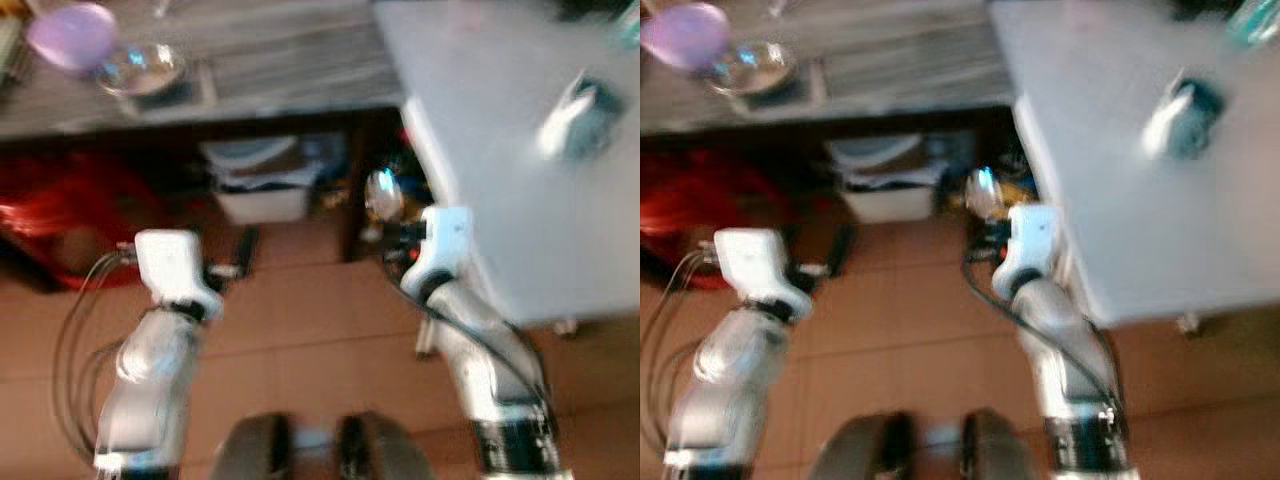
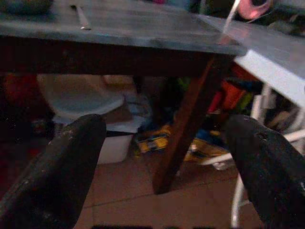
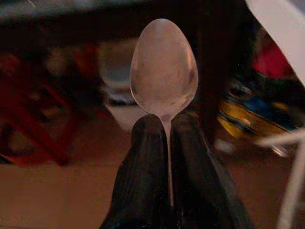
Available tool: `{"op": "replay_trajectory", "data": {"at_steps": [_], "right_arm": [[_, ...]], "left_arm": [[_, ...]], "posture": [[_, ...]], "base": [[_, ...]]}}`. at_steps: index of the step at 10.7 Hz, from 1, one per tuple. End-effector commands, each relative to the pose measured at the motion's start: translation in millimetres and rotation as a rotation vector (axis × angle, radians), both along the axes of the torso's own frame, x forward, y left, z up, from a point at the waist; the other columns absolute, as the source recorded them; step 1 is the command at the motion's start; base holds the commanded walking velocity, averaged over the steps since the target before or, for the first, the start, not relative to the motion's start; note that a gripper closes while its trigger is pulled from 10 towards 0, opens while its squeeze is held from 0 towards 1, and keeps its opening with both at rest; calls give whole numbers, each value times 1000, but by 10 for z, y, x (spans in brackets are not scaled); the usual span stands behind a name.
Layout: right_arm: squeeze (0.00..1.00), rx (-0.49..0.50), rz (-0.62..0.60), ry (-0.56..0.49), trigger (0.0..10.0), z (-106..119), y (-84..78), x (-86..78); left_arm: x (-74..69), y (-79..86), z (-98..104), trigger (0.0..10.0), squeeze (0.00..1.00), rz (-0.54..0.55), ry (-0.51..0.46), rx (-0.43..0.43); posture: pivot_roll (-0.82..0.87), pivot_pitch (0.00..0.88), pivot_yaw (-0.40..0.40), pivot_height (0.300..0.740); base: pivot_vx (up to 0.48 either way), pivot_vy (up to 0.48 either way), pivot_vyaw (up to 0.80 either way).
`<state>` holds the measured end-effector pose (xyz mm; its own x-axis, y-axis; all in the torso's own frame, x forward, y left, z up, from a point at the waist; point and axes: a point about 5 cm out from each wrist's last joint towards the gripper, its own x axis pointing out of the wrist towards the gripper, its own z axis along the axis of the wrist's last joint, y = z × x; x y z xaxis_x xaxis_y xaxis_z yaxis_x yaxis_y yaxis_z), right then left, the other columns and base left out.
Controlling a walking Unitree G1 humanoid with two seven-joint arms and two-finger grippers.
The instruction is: Setting the table
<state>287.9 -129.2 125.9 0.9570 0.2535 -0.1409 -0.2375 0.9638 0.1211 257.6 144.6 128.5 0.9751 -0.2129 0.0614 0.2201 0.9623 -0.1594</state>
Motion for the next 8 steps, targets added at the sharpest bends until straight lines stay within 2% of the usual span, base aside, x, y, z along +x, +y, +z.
{"op": "replay_trajectory", "data": {"at_steps": [1, 3, 4, 5, 8], "right_arm": [[0, 4, -8, -36, 0, 51, 4, 0], [0, -17, -28, -100, 0, 148, -45, 31], [0, -14, -1, -120, 2863, 177, -51, 44], [0, -62, -19, -138, 10000, 188, -77, 58], [0, -47, -28, -139, 10000, 164, -57, 57]], "left_arm": [[1, 64, -11, 10000, 0, 31, 0, 19], [25, 34, 14, 10000, 0, 39, -15, 12], [31, 12, 20, 10000, 0, 37, -24, 14], [36, 0, 24, 10000, 0, 35, -28, 16], [0, -61, -1, 10000, 0, 24, -24, 16]], "posture": [[-24, 170, -14, 740], [-27, 165, -15, 740], [-29, 165, -15, 740], [-33, 161, -16, 740], [-32, 159, -11, 740]], "base": [[322, 356, 0], [456, 0, 0], [480, 0, 0], [480, 0, 0], [453, 0, 0]]}}
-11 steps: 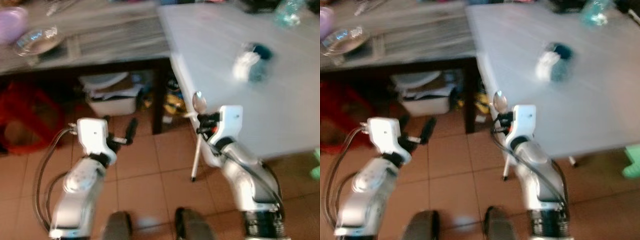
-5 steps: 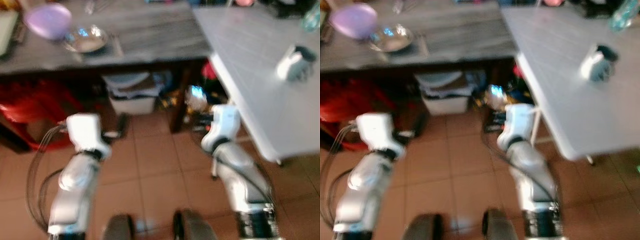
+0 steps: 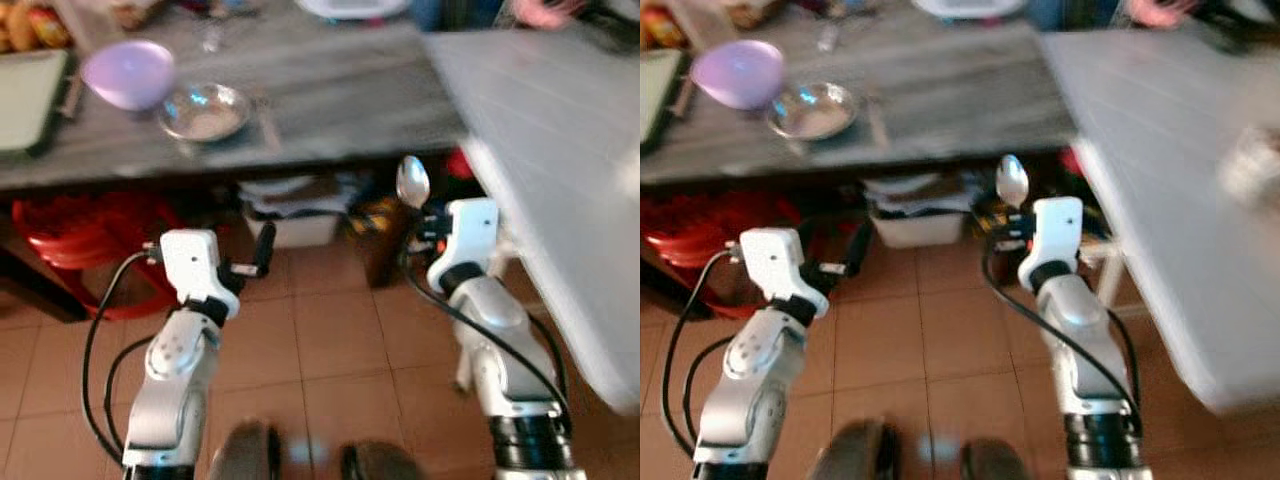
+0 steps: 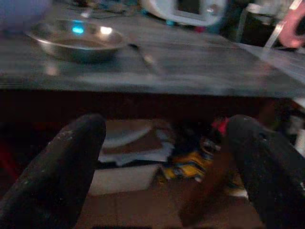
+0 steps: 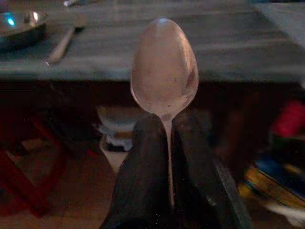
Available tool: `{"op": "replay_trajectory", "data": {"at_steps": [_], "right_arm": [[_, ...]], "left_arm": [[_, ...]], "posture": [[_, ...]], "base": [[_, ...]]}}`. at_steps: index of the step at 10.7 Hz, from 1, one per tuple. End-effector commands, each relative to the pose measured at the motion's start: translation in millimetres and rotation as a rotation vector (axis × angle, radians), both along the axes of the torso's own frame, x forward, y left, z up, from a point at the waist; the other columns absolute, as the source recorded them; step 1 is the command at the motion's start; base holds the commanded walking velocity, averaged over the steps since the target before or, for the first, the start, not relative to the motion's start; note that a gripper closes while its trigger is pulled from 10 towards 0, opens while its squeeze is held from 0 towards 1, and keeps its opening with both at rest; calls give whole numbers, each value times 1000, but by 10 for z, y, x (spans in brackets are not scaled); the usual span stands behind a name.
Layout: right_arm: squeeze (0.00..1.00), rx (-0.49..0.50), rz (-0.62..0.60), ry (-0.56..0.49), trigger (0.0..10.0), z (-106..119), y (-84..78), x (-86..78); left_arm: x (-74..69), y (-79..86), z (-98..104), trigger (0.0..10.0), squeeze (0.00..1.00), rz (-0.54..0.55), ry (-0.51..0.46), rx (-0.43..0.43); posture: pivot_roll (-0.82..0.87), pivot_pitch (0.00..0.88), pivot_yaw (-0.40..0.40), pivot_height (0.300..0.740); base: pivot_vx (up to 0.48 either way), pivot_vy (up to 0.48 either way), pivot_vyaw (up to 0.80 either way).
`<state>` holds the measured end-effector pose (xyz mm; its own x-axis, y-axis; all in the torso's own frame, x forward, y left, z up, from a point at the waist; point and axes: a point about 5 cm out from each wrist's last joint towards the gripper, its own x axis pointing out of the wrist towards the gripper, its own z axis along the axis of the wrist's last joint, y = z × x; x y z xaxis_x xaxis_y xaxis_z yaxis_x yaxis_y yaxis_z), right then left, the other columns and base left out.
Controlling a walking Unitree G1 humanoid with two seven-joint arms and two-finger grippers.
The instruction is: Setting the table
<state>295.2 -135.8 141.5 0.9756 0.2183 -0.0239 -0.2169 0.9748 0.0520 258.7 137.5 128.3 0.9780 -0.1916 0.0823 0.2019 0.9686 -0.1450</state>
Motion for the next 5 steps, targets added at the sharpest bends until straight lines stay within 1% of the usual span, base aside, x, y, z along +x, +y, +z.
{"op": "replay_trajectory", "data": {"at_steps": [1, 3, 4, 5], "right_arm": [[0, -7, 5, -11, 10000, 7, 13, -14], [0, -7, 17, -35, 10000, 38, 39, -1], [0, 10, 49, -50, 10000, 17, 129, 5], [0, 42, 50, -65, 10000, 41, 196, 16]], "left_arm": [[-11, 10, 1, 10000, 0, 4, -3, 7], [6, 24, 5, 10000, 0, 22, -5, 4], [16, 15, 4, 10000, 0, 29, -9, 5], [23, 12, 16, 10000, 0, 36, -13, -2]], "posture": [[-31, 160, -11, 740], [-29, 158, -7, 740], [-24, 155, 1, 740], [-14, 152, 7, 740]], "base": [[458, 0, 0], [480, 0, 0], [480, 0, 0], [480, 0, 0]]}}
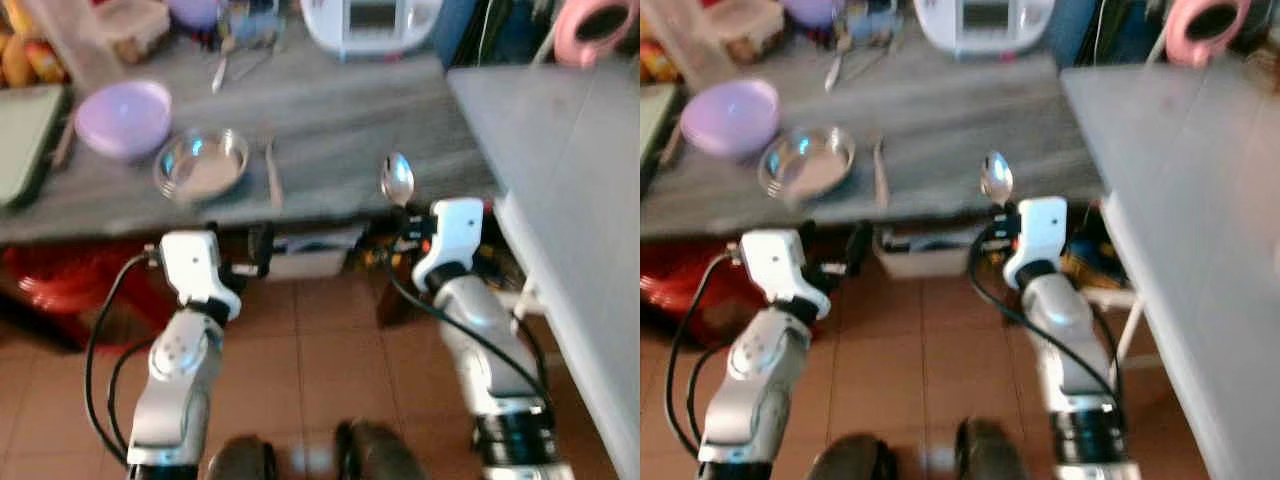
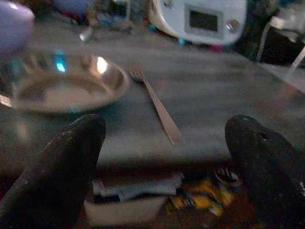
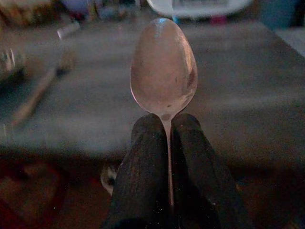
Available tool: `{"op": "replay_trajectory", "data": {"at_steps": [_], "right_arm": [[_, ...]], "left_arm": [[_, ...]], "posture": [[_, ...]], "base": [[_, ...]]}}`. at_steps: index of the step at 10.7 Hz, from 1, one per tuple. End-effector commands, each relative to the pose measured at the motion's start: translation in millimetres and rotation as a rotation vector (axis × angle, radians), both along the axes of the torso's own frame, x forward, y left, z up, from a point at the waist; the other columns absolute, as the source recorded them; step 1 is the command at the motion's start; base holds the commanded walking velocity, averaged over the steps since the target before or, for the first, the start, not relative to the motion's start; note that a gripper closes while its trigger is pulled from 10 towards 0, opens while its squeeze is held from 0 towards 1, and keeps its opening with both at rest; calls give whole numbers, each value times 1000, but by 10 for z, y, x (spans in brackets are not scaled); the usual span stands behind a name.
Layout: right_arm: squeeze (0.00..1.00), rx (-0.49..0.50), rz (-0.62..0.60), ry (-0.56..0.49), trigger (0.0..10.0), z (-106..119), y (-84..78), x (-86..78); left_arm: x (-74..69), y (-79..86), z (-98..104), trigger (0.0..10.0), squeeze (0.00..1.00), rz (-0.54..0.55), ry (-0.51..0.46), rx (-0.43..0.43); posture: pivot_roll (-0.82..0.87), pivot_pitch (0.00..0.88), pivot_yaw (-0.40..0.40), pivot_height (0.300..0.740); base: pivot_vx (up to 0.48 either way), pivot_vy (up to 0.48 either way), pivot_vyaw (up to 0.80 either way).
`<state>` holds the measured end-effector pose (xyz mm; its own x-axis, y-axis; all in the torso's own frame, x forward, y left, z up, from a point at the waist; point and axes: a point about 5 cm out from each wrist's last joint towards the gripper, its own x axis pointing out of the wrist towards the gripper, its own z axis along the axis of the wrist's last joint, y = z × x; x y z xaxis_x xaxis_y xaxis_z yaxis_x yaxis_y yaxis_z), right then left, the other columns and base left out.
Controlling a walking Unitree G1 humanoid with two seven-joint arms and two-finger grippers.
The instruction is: Setting the table
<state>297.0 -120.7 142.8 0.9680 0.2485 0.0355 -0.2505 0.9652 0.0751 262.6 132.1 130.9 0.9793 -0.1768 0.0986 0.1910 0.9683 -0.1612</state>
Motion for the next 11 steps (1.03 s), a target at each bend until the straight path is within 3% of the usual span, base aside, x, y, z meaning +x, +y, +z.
{"op": "replay_trajectory", "data": {"at_steps": [1, 3, 7, 11], "right_arm": [[0, 21, 35, -15, 10000, 21, 134, 4], [0, 28, 55, -28, 10000, 40, 199, 7], [0, 13, 11, -37, 10000, 25, 53, 20], [0, -1, 5, -45, 10000, 9, 26, 17]], "left_arm": [[-23, 65, -16, 10000, 0, 26, 2, 17], [-35, 90, -7, 10000, 0, 42, 2, 24], [-71, 199, 87, 10000, 0, 103, -41, -3], [-151, 343, 142, 10000, 0, 155, -56, 26]], "posture": [[-13, 152, 8, 740], [-11, 152, 10, 740], [-13, 156, 9, 740], [0, 159, 8, 740]], "base": [[480, 0, 0], [469, 0, 0], [0, 0, 0], [0, 0, 0]]}}
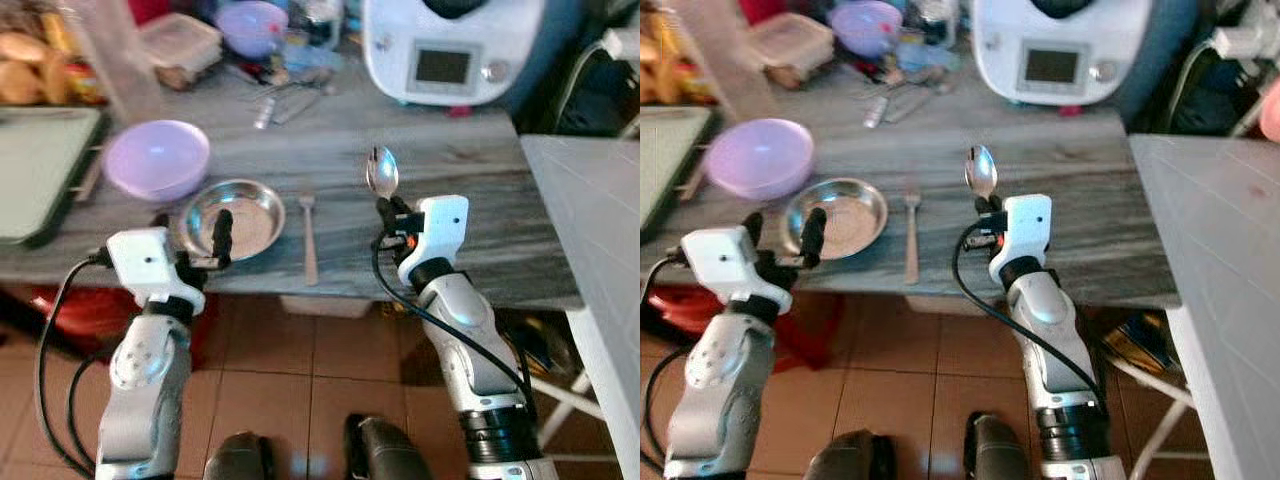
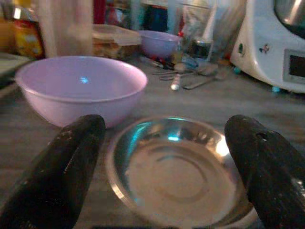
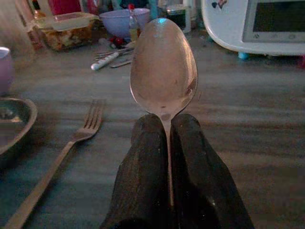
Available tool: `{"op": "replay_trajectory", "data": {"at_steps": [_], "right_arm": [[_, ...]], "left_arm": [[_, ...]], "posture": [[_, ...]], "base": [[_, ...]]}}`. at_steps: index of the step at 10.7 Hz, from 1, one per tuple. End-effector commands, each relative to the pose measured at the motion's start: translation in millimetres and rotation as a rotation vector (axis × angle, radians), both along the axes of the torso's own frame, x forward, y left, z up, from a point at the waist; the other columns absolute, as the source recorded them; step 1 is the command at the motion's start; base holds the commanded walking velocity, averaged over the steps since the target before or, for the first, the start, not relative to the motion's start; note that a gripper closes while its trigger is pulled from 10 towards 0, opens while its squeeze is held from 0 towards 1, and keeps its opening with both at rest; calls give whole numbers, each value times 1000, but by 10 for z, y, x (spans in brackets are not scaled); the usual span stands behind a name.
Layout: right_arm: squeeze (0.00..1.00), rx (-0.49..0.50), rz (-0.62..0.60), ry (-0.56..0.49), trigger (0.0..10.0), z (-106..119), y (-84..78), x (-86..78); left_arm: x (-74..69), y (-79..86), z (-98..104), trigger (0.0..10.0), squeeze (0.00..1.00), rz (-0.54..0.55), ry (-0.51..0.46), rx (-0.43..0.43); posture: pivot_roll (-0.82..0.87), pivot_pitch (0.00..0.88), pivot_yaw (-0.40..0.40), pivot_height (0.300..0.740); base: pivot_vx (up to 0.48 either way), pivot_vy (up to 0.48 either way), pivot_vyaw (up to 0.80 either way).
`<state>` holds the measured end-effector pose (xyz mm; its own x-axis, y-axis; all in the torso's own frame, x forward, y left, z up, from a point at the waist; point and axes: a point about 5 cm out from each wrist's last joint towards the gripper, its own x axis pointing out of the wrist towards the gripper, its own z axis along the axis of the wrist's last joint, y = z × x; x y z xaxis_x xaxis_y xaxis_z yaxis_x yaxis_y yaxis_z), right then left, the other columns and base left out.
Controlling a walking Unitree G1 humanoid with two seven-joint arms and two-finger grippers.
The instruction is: Setting the table
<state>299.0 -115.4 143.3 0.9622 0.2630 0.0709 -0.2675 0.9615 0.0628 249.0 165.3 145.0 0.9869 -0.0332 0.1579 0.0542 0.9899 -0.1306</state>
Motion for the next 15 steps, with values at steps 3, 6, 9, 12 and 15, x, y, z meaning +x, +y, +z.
{"op": "replay_trajectory", "data": {"at_steps": [3, 6, 9, 12, 15], "right_arm": [[0, 21, -44, 4, 10000, 5, -68, 18], [0, 92, -210, 124, 10000, -182, -300, -75], [0, 156, -282, 228, 10000, -316, -376, -153], [0, 293, -260, 319, 10000, -308, -244, -35], [0, 258, -154, 416, 10000, -288, -28, 5]], "left_arm": [[-117, 59, -22, 10000, 0, 7, 26, 18], [-398, 130, -129, 10000, 0, -10, 97, 70], [-401, 147, -141, 10000, 0, -16, 108, 79], [-364, 171, -145, 10000, 0, -39, 110, 94], [-358, 154, -158, 10000, 0, -43, 114, 91]], "posture": [[13, 166, 3, 740], [33, 174, -1, 740], [35, 171, -6, 740], [39, 171, -4, 740], [36, 175, -15, 740]], "base": [[0, 0, 469], [0, 0, 0], [0, 0, 0], [0, 0, 0], [0, 0, 0]]}}
